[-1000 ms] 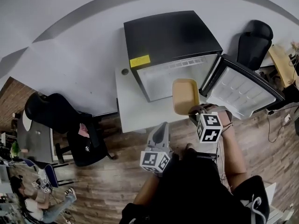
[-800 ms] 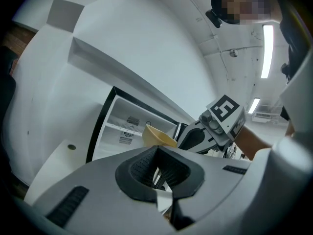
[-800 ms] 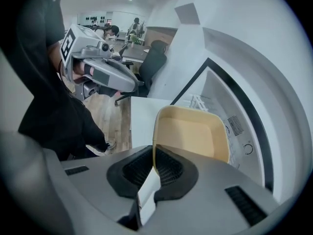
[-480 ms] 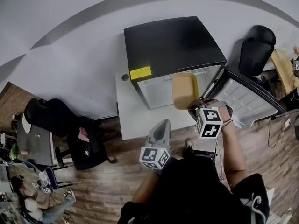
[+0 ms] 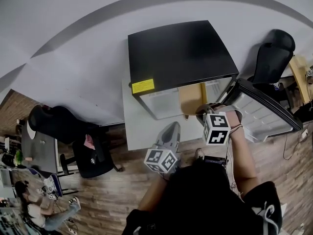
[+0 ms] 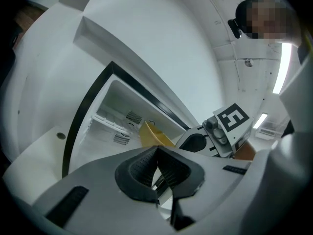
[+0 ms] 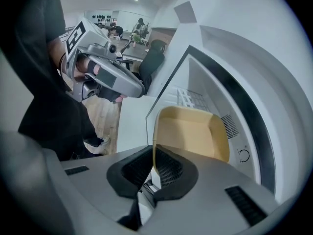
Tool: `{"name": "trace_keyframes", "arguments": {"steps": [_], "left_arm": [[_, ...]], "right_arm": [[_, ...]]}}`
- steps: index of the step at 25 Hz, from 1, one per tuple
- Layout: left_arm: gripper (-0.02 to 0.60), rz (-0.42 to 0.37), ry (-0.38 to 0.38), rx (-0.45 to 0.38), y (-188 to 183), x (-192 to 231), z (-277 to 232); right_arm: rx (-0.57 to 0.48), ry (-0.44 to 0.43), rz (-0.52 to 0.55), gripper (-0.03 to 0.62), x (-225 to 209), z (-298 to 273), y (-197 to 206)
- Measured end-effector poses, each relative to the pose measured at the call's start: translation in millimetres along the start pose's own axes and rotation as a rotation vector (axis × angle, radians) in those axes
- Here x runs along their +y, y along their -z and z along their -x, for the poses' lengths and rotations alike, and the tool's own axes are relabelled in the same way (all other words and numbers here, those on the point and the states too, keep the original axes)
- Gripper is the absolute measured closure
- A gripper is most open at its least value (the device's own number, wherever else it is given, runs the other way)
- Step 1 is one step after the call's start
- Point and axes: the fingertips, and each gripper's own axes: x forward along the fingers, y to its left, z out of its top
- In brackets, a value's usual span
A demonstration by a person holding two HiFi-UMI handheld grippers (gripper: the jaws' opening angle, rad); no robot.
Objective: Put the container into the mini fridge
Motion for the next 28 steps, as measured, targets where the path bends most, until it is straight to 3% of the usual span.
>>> {"name": "trace_keyframes", "arguments": {"steps": [2,4,5,12,16,22,25,28], "left_arm": [[0.547,0.056,0.013,-0.001,0.1,1.8,-8.7],[0.409,0.115,0.033,0.005,1.4,3.0,-19.8],[0.372,0.141,0.041,0.011,2.7,3.8,-25.9],[0.262,0.362,0.084,0.018,10.0,11.7,-63.2],[0.255,0.532,0.107,-0.005,13.5,16.3,-73.7],[0.258,0.647,0.151,-0.007,16.1,11.7,-84.3],[0.285,0.673,0.156,-0.008,16.9,11.8,-87.4],[0.331,0.646,0.114,0.025,20.9,16.1,-85.5]], "right_arm": [[-0.002,-0.006,0.006,0.565,-3.3,-2.2,1.2],[-0.003,-0.012,0.012,0.565,-5.7,-4.3,2.9],[-0.003,-0.014,0.014,0.565,-6.8,-5.3,3.9],[0.000,-0.020,0.032,0.565,-15.0,-8.0,8.6],[0.000,-0.023,0.041,0.565,-19.2,-8.3,9.5],[0.003,-0.029,0.062,0.565,-20.2,-10.5,12.2],[0.003,-0.031,0.069,0.565,-21.1,-11.2,12.3],[0.003,-0.030,0.076,0.565,-20.9,-11.5,12.1]]}}
